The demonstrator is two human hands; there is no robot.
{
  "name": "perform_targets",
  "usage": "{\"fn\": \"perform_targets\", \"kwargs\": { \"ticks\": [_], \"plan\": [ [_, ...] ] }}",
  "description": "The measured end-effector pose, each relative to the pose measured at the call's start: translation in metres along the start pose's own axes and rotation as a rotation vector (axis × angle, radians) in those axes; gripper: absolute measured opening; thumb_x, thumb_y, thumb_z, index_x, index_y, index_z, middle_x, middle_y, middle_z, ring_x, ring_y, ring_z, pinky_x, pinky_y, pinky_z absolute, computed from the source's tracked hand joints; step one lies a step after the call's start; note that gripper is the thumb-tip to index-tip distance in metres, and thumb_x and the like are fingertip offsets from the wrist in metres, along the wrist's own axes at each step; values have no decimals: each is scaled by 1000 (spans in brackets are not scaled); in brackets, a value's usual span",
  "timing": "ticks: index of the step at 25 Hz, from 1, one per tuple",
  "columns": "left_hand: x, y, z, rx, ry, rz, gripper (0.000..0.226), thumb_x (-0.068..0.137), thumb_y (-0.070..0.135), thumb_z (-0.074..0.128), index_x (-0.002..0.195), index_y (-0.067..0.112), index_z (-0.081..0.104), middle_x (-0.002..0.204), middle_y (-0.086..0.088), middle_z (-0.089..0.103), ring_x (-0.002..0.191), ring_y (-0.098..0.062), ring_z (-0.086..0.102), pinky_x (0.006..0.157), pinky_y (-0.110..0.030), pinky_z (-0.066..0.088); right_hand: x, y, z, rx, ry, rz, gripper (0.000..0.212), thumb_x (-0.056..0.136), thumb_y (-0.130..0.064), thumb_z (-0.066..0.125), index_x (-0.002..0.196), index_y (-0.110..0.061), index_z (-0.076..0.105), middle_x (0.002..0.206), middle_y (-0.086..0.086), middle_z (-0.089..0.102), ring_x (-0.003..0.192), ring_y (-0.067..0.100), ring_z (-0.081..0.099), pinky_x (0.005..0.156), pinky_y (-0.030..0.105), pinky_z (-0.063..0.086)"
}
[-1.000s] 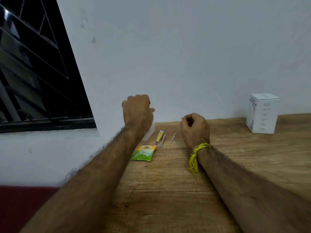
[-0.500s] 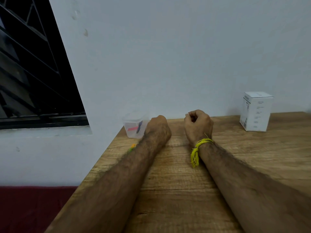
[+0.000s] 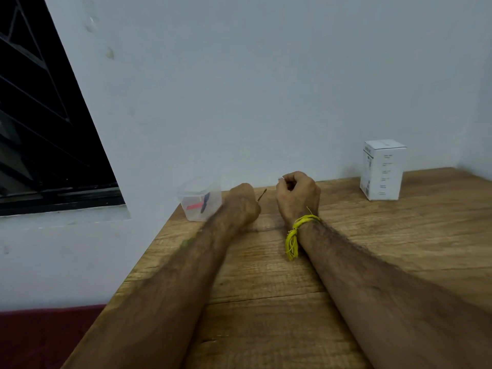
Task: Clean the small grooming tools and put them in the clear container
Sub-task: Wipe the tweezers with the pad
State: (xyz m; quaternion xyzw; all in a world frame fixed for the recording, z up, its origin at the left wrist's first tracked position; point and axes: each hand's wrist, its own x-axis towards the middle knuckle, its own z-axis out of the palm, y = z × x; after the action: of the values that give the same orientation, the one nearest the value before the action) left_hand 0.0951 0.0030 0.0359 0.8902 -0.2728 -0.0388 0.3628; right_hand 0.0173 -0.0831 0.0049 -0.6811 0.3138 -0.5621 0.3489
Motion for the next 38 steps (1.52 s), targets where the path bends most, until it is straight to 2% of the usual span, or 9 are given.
{"fn": "perform_targets", "kwargs": {
  "ticks": [4, 7, 10, 18, 25, 27, 30, 33, 38],
  "plan": [
    [-19, -7, -12, -550, -97, -18, 8, 96, -4, 59, 90, 1, 63, 82, -16, 70, 62, -15, 65, 62, -26, 60, 0, -1, -5, 20, 30, 30, 10, 87, -17, 67, 86, -9, 72, 83, 5, 71, 84, 23, 65, 71, 21, 39],
    [-48, -14, -3, -864, -86, -57, 15, 94, -9, 59, 106, -1, 63, 87, -18, 71, 63, -16, 68, 58, -20, 59, 4, -2, -12, 10, 52, 70, 12, 89, -18, 66, 89, -8, 72, 87, 6, 73, 86, 23, 66, 73, 22, 41],
    [-68, -13, 9, -978, -103, -56, 17, 92, -10, 60, 108, -7, 64, 88, -19, 71, 70, -23, 71, 58, -21, 59, 4, -4, -12, 39, 51, 70, 11, 90, -17, 65, 91, -9, 72, 85, 6, 74, 85, 22, 68, 78, 29, 52],
    [-71, -14, 5, -1048, -155, -2, 19, 83, -15, 67, 100, -8, 63, 82, -20, 69, 75, -31, 71, 70, -35, 64, 4, -28, -21, 267, -26, 88, 3, 85, -14, 72, 87, -16, 70, 72, 1, 74, 66, 12, 73, 74, 41, 63],
    [-86, -7, 23, -1030, -129, 26, 8, 87, -5, 66, 95, -6, 64, 84, -27, 72, 78, -35, 76, 70, -45, 64, -22, -13, -56, 1, -260, -282, 4, 86, -20, 74, 84, -17, 72, 76, -6, 71, 73, 7, 67, 68, 27, 57],
    [-88, -7, 23, -1041, -144, 32, 9, 90, -2, 66, 98, -7, 64, 87, -27, 72, 75, -30, 75, 68, -42, 64, -21, -11, -52, -55, -286, -444, 2, 86, -15, 70, 87, -17, 71, 82, -7, 69, 77, 8, 66, 70, 34, 57],
    [-90, -7, 20, -1025, -142, 55, 13, 91, 2, 70, 102, 0, 65, 83, -19, 74, 69, -22, 74, 63, -33, 63, -15, -3, -52, -75, -306, -513, 4, 86, -14, 68, 88, -18, 70, 83, -8, 67, 78, 9, 66, 70, 41, 57],
    [-90, -8, 20, -1023, -137, 72, 13, 91, 3, 71, 102, 3, 65, 80, -16, 75, 69, -26, 75, 58, -30, 60, -12, -1, -58, -67, -284, -565, 2, 88, -15, 68, 87, -16, 68, 82, -8, 66, 77, 8, 65, 69, 40, 56],
    [-90, -8, 19, -982, -125, 89, 17, 88, -2, 72, 103, 3, 65, 67, -6, 71, 56, -14, 70, 55, -29, 60, -12, 0, -56, -182, -302, -714, 4, 88, -11, 66, 91, -13, 69, 90, -4, 66, 83, 12, 62, 72, 39, 54]
  ]
}}
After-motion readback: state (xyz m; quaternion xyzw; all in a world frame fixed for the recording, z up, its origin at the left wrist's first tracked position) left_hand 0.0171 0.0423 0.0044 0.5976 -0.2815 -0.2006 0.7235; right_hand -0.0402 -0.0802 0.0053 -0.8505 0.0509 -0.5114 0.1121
